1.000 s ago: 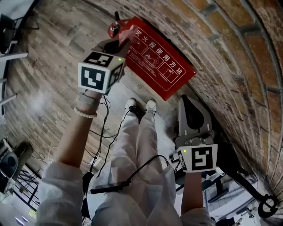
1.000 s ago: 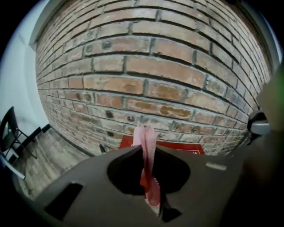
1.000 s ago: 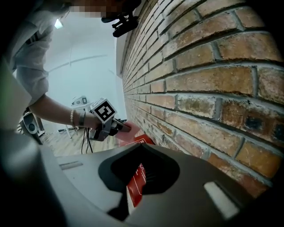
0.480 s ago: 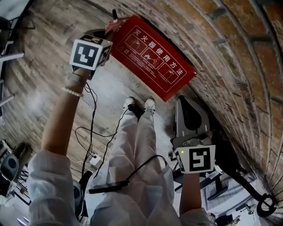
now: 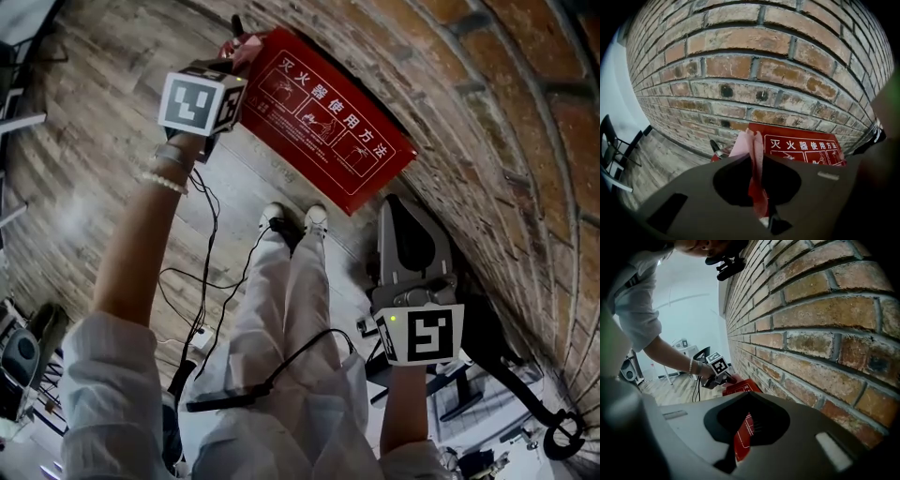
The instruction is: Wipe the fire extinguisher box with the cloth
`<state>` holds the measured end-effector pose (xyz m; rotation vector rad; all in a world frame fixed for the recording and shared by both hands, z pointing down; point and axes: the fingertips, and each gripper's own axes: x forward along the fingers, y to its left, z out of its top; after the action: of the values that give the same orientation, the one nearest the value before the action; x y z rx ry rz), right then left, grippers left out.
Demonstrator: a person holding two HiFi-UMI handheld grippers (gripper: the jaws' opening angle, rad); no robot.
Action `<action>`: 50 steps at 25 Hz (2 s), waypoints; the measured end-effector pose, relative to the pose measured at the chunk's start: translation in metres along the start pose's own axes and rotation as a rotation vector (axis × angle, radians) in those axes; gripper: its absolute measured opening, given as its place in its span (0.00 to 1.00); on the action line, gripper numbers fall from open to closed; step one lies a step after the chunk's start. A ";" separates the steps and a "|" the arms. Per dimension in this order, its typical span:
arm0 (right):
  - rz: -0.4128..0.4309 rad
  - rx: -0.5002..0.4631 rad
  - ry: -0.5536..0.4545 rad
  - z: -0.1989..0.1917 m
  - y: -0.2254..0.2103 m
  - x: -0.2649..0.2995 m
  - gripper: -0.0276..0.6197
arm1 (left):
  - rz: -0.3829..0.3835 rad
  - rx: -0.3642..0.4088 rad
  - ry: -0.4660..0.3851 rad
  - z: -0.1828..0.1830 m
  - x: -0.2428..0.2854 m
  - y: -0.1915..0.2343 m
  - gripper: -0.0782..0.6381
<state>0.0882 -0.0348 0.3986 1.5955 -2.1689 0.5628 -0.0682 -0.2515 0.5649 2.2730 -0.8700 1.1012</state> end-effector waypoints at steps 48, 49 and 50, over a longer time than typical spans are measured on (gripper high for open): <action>-0.034 0.030 -0.007 -0.023 -0.026 -0.032 0.05 | -0.314 -0.058 -0.037 -0.026 0.033 -0.216 0.12; -0.037 0.031 -0.007 -0.024 -0.027 -0.034 0.05 | -0.324 -0.047 -0.033 -0.026 0.033 -0.223 0.12; -0.040 0.032 -0.007 -0.025 -0.029 -0.036 0.05 | -0.333 -0.036 -0.030 -0.027 0.034 -0.230 0.12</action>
<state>0.1277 -0.0007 0.4038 1.6565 -2.1377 0.5834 0.0973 -0.0869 0.5775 2.3021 -0.4914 0.8962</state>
